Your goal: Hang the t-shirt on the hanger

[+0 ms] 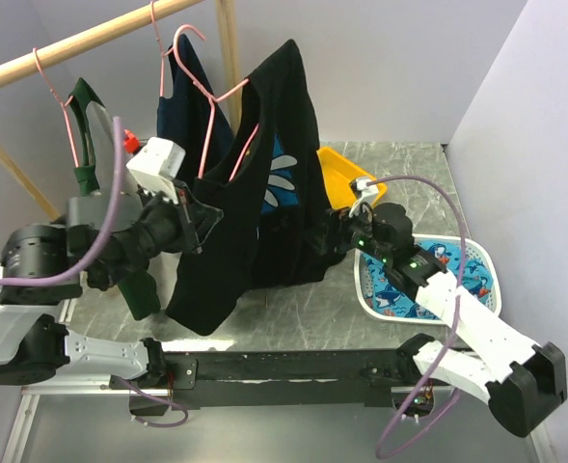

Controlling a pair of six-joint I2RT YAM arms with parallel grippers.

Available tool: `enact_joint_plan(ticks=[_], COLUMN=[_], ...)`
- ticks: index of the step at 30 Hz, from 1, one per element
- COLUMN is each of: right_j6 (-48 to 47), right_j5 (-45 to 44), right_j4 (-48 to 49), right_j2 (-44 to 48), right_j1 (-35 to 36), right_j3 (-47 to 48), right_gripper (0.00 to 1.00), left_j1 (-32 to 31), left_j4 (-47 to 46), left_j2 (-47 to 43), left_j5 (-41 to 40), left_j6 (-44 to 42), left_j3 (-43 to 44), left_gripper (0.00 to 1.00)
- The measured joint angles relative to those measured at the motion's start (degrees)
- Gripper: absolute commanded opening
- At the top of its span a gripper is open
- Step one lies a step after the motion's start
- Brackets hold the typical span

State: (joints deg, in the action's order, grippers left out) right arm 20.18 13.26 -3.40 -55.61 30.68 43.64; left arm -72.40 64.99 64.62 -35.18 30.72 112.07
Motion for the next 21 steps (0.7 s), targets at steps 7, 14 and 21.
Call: enact_joint_plan(ticks=[7, 14, 21], right_j6=[-3.8, -4.5, -2.4], right_j5=[0.0, 4.5, 6.3], right_j4=[5.9, 12.5, 16.8], right_j2=[-5.6, -13.2, -17.4], right_j1=[-0.3, 0.0, 3.2], right_j3=[-1.6, -3.5, -5.4], right_gripper=[1.00, 1.00, 0.91], left_j1=[0.0, 0.0, 0.0], left_j4=[1.8, 2.9, 3.0], left_j2=[1.3, 3.2, 3.5], left_j5=[2.0, 2.4, 2.3], left_j6=[-2.6, -3.9, -4.6], left_j3=[3.0, 3.8, 4.3], left_gripper=[0.01, 0.01, 0.01])
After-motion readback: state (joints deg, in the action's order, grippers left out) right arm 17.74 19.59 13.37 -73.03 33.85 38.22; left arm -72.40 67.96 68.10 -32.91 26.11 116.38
